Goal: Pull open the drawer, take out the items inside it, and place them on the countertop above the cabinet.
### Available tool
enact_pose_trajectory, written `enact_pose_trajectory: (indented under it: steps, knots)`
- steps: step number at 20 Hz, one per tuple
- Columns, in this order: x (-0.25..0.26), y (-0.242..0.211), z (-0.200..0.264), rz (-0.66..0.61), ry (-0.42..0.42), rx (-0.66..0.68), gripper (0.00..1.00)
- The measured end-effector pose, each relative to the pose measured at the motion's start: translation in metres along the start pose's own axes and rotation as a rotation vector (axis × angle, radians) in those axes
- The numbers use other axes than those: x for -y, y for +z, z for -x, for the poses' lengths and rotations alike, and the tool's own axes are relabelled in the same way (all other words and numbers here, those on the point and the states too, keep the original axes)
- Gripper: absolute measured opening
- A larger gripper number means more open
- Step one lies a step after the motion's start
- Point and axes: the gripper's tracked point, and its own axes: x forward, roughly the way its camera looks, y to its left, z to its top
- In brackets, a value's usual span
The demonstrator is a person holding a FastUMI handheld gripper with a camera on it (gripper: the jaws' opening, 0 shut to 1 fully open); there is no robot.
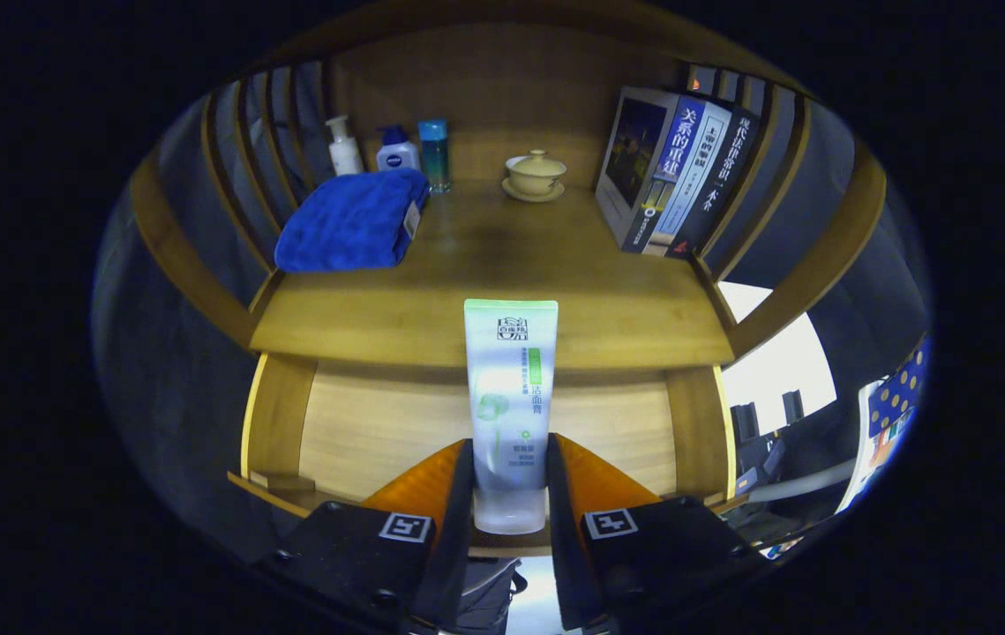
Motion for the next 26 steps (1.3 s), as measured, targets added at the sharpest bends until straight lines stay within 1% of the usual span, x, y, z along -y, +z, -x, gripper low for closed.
enact_pose_trajectory:
  steps: [4,8,14,17,19,22,24,26]
  knots:
    - [-0.001,0.049,-0.016,0.000,-0.024,0.035,0.49]
    - [-0.006,0.081,-0.045,-0.003,-0.024,0.033,0.49]
    - [-0.007,0.098,-0.106,-0.030,-0.034,0.008,0.49]
    - [-0.013,0.099,-0.123,-0.027,-0.023,0.005,0.51]
    - [-0.017,0.099,-0.127,-0.026,-0.017,0.015,0.52]
    - [-0.020,0.105,-0.118,-0.022,-0.007,0.059,0.60]
    - [-0.018,0.106,-0.107,-0.019,-0.011,0.088,0.67]
    - [-0.017,0.103,-0.096,-0.024,-0.008,0.118,0.83]
